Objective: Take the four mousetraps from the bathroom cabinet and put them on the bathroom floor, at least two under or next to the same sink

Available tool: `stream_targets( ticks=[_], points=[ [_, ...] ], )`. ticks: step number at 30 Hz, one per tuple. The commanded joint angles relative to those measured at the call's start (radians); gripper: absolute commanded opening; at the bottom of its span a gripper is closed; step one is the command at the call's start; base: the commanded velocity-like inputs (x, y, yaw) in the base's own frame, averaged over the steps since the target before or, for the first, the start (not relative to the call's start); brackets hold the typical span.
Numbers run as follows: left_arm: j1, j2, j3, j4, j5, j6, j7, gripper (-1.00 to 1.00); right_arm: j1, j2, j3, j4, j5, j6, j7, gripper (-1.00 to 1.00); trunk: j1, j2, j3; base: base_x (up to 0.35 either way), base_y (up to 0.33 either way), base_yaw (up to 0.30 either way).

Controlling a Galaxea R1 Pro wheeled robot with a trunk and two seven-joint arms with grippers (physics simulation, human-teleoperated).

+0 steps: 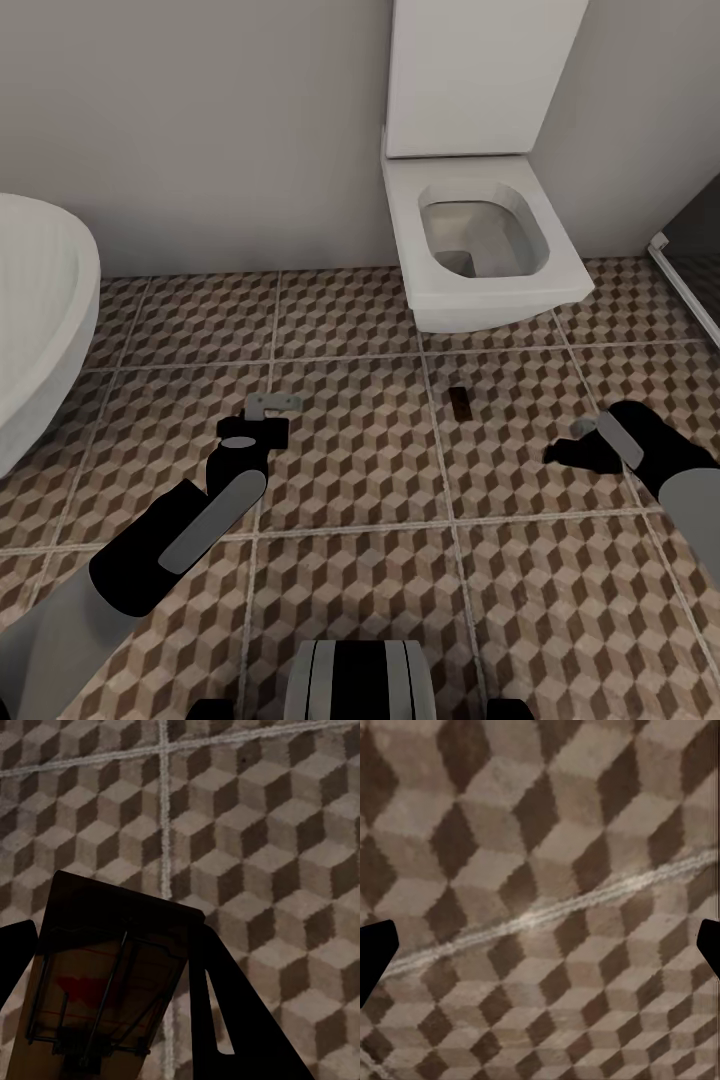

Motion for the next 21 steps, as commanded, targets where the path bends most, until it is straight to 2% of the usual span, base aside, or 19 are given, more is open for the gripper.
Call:
stream_targets(
  ticks=[1, 9, 13, 16, 18, 21],
  points=[
    [-0.001, 0.001, -0.002, -0.001, 0.007, 0.004, 0.009, -1.0, 0.0, -0.004, 0.007, -0.008, -0.011, 0.004, -0.009, 1.0, 0.0, 0.0, -0.001, 0.0, 0.0, 0.0],
    [-0.001, 0.001, -0.002, -0.002, 0.007, 0.005, 0.011, -1.0, 0.003, -0.025, 0.007, -0.087, -0.016, 0.02, -0.008, 1.0, 0.0, 0.0, -0.001, 0.0, 0.0, 0.0],
    [-0.001, 0.0, -0.002, -0.002, 0.007, 0.005, 0.011, -1.0, 0.004, -0.032, 0.006, -0.191, -0.017, 0.088, -0.008, 1.0, 0.0, 0.0, -0.001, 0.0, 0.0, 0.0],
    [-0.001, 0.0, -0.002, -0.002, 0.007, 0.005, 0.011, -1.0, 0.005, -0.047, 0.005, -0.244, -0.019, 0.09, -0.007, 1.0, 0.0, 0.0, -0.001, 0.0, 0.0, 0.0],
    [-0.001, 0.0, -0.002, -0.002, 0.007, 0.005, 0.011, -1.0, 0.007, -0.062, -0.004, -0.271, -0.021, 0.09, -0.007, 1.0, 0.0, 0.0, -0.001, 0.0, 0.0, 0.0],
    [-0.001, 0.0, -0.002, -0.002, 0.007, 0.005, 0.011, -1.0, 0.015, -0.086, -0.042, -0.323, -0.022, 0.09, -0.006, 1.0, 0.0, 0.0, -0.001, 0.0, 0.0, 0.0]
  ],
)
